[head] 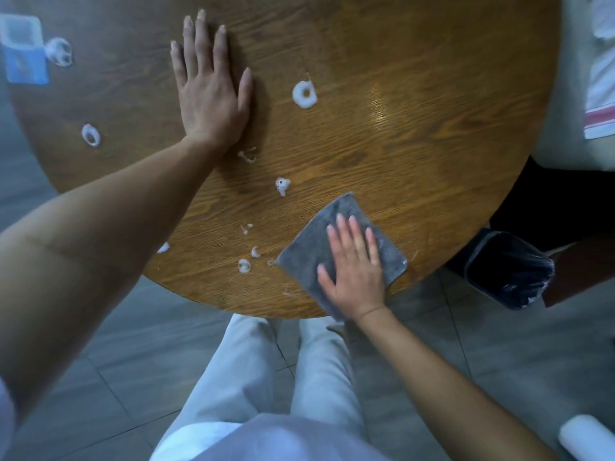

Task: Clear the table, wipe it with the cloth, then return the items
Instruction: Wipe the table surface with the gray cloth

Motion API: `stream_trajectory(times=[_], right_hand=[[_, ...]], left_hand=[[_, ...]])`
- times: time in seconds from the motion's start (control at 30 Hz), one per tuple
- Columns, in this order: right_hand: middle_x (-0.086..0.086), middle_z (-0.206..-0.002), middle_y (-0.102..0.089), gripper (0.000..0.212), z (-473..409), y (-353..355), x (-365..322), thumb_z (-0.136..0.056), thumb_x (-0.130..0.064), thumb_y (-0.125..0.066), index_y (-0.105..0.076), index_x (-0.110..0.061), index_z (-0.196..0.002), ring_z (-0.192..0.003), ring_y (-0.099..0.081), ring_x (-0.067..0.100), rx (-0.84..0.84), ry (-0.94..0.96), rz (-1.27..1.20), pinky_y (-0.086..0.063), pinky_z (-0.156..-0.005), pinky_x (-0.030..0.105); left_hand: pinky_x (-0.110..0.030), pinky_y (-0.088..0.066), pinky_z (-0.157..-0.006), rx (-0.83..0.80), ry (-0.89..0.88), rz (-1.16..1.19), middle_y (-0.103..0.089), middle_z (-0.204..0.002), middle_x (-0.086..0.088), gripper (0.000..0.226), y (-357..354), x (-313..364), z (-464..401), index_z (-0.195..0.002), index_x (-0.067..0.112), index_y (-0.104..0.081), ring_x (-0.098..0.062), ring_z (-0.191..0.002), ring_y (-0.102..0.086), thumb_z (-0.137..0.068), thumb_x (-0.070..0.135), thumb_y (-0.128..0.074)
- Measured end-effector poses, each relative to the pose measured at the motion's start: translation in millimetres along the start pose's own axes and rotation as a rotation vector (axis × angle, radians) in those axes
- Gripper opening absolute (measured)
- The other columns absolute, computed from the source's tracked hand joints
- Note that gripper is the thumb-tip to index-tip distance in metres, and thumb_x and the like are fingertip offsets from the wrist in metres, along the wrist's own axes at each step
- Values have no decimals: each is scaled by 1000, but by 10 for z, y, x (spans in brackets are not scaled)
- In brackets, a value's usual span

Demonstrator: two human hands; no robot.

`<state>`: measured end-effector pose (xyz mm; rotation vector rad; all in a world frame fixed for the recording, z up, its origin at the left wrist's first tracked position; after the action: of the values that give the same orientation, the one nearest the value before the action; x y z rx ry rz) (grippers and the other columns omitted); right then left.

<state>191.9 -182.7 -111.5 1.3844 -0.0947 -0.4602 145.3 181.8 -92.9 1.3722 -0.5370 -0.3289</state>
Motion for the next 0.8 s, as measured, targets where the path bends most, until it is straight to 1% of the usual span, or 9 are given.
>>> stream_trajectory(times=[0.17, 0.27, 0.33, 0.4, 0.5, 0.57, 0.63, 0.73, 0.8], right_hand=[[18, -170, -21, 73, -852, 312, 810, -104, -46, -41, -25, -4, -162, -159, -17, 34, 179, -368, 22, -13, -128, 55], [21, -169, -22, 71, -718, 341, 1142, -107, -45, -38, -25, -2, -161, -158, -18, 36, 214, -559, 4, -17, -126, 58], [23, -168, -22, 69, -409, 290, 1065, -108, -41, -39, -26, 2, -160, -158, -19, 37, 236, -643, -21, -20, -124, 60], [25, -168, -20, 70, -61, 186, 742, -107, -38, -41, -24, 6, -159, -158, -17, 38, 201, -598, -46, -20, -125, 61], [25, -168, -21, 70, 349, 49, 88, -104, -35, -43, -28, 7, -158, -158, -16, 40, 141, -490, -137, -19, -125, 62], [23, -168, -22, 69, 436, -54, -350, -102, -34, -45, -31, 5, -157, -158, -17, 39, 90, -406, -195, -18, -126, 61], [21, -167, -25, 64, 308, -101, -651, -100, -29, -49, -38, 1, -156, -158, -19, 37, 68, -291, -230, -17, -127, 59], [16, -163, -38, 50, -7, -47, -702, -101, -25, -56, -54, -10, -148, -155, -29, 33, 105, -161, -249, -22, -127, 54], [13, -153, -52, 35, -164, 38, -556, -99, -22, -63, -67, -17, -134, -149, -41, 32, 171, -136, -284, -31, -122, 50]], left_hand=[[-51, -2, -130, -5, -2, 1, -9, -173, -11, 68, -30, -25, -1, -163, 16, -24, -30, -160, -3, -105, 53, -26], [-49, 0, -130, -6, 3, 7, -9, -173, -10, 68, -17, -26, -5, -163, 16, -23, -30, -160, -3, -105, 52, -26], [-49, 0, -130, -8, 4, 4, -9, -173, -9, 68, -15, -27, -7, -163, 17, -23, -29, -161, -3, -105, 52, -26], [-49, 0, -130, -10, 6, 6, -9, -173, -9, 68, -18, -16, -7, -163, 17, -23, -29, -161, -3, -105, 52, -26], [-49, -1, -130, -19, 4, 15, -9, -173, -10, 68, -12, -18, -19, -163, 16, -23, -30, -161, -3, -105, 52, -28], [-50, -1, -130, -22, 1, 8, -8, -173, -10, 69, -27, -20, -19, -163, 15, -23, -30, -160, -2, -104, 50, -29], [-49, 0, -130, -22, 1, -1, -8, -173, -10, 69, -42, -13, -18, -163, 14, -22, -30, -160, -2, -104, 50, -30], [-48, 1, -130, -27, 5, 0, -8, -173, -10, 69, -39, -9, -21, -163, 15, -22, -30, -160, -2, -104, 50, -30], [-48, 1, -130, -26, 5, -1, -8, -173, -10, 69, -34, -8, -14, -163, 15, -22, -30, -160, -2, -104, 50, -30]])
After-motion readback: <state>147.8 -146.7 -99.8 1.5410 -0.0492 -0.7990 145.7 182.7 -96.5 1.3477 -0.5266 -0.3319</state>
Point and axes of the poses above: each hand's wrist, its own z-axis away from the middle knuckle, its own y-axis out of the back of the hand, x = y × z, the point moved 3 cm from there along -z, towards the middle knuckle
